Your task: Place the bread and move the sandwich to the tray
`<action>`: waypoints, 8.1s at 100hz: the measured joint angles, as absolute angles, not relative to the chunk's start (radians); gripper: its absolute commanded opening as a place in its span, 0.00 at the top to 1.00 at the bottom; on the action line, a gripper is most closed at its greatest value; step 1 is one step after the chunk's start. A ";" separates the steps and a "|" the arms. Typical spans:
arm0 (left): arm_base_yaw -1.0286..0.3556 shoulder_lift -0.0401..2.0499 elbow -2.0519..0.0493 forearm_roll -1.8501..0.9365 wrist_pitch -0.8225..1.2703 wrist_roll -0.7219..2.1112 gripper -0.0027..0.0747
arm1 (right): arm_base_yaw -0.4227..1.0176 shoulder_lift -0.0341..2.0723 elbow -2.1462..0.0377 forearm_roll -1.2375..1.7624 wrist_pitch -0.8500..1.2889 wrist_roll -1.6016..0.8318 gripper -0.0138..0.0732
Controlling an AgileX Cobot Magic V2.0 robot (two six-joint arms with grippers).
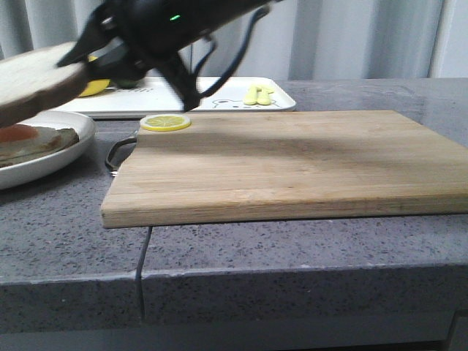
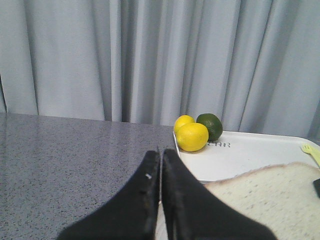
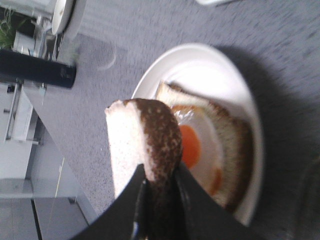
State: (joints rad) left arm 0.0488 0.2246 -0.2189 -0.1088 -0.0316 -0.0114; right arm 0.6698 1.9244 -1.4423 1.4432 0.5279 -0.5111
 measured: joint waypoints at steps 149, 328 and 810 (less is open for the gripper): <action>0.137 0.918 -0.807 -0.038 0.607 -0.011 0.57 | 0.690 1.585 -1.461 0.916 0.603 -0.757 0.91; 0.203 1.486 -1.118 -0.422 0.884 0.066 0.99 | 0.690 1.494 -1.427 0.912 0.649 -0.758 0.91; 0.041 -0.006 -0.077 -0.339 0.254 0.243 0.99 | 0.690 -0.013 -0.301 0.616 0.279 -0.769 0.91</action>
